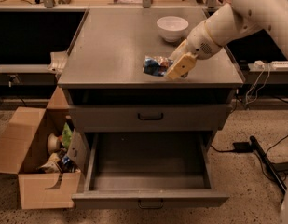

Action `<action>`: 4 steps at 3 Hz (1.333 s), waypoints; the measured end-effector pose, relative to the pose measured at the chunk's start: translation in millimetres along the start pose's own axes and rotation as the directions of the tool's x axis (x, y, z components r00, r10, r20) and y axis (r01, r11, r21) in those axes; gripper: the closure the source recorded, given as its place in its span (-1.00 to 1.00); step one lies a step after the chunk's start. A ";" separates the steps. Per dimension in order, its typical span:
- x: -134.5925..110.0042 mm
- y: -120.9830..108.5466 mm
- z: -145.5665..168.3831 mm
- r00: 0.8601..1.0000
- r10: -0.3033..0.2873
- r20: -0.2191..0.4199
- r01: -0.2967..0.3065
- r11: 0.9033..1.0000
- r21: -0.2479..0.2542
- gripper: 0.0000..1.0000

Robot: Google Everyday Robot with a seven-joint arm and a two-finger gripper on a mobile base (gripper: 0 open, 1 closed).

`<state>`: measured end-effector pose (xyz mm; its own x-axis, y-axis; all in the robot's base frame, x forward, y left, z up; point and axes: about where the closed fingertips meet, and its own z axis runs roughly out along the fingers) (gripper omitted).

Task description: Place redbull can into middle drawer

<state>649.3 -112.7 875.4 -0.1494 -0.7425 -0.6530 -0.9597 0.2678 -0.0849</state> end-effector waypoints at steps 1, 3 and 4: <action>14.4 5.6 6.6 1.000 0.024 0.008 -0.024 1.000 -0.002 1.00; 60.6 50.3 -14.3 0.993 0.077 -0.087 -0.063 0.985 0.160 1.00; 114.7 82.0 2.0 0.972 0.168 -0.163 -0.137 0.973 0.185 1.00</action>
Offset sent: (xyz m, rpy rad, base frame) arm -0.0897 -0.0379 -0.0570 -0.0629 -0.0162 -0.1451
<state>554.0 -174.7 792.0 -0.3455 -0.7771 -0.5260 -0.8693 0.4762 -0.1324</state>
